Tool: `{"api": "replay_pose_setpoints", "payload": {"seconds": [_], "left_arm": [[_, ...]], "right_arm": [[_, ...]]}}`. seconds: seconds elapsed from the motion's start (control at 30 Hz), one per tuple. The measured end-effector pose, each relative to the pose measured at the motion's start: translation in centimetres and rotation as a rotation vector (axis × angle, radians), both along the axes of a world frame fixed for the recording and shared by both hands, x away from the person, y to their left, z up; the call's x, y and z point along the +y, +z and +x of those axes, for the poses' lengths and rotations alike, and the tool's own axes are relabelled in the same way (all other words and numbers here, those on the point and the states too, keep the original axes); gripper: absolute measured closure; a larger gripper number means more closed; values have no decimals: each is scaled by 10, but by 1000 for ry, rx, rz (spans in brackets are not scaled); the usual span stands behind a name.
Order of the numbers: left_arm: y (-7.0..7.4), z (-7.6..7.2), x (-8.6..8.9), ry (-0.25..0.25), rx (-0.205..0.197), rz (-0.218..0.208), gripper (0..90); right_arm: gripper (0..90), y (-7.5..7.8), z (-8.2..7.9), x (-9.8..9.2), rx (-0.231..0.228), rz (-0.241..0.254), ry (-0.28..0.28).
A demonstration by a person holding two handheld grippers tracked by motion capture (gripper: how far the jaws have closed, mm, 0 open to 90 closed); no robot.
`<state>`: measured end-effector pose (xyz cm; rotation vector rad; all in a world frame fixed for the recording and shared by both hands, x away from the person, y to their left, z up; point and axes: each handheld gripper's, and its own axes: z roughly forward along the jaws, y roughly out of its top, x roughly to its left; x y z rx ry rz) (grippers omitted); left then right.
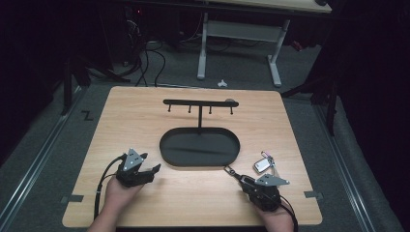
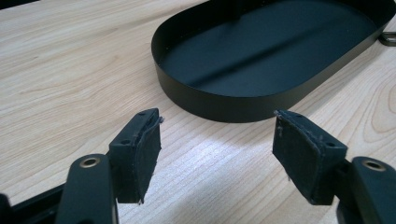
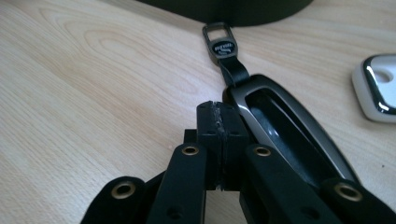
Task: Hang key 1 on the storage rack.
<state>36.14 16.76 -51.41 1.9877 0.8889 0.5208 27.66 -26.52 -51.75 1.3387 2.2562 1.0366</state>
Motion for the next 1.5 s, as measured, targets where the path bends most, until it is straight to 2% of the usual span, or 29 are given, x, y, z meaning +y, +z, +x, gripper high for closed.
{"api": "replay_pose_setpoints", "payload": {"seconds": [0.33,0.53,0.7,0.77,0.9,0.97,1.03,1.07,1.13,1.2,1.27,1.3,1.33,1.43,1.5], "left_arm": [[1,-4,7,9,1,-10,319],[-1,-8,12,5,7,-26,313],[0,-12,10,-8,15,-17,285],[3,-14,8,25,18,-7,264],[12,-14,10,53,33,-52,260],[18,-17,10,51,31,-58,241],[21,-23,10,46,44,-6,241],[21,-26,11,41,63,-7,241],[19,-31,15,28,84,-34,236],[14,-35,18,26,74,-70,235],[12,-37,20,6,78,-85,215],[15,-39,18,-16,56,-56,192],[15,-39,18,-16,56,-56,189],[17,-42,16,-29,13,-40,179],[18,-42,14,-33,-1,-18,163]], "right_arm": [[835,12,5,-13,-55,4,-35],[762,16,11,-21,-54,5,-65],[675,19,16,-26,-50,1,-78],[654,21,18,-27,-51,2,-80],[618,25,21,-29,-29,-2,-80],[583,30,23,-29,-13,-22,-80],[549,32,25,-28,-7,-37,-84],[549,32,25,-28,-7,-37,-84],[516,33,28,-27,7,-48,-85],[495,34,31,-25,15,-61,-91],[474,34,34,-21,30,-82,-90],[455,35,38,-17,38,-124,-94],[447,36,39,-15,45,-140,-92],[415,37,43,-12,65,-164,-88],[394,38,47,-9,86,-181,-80]]}}
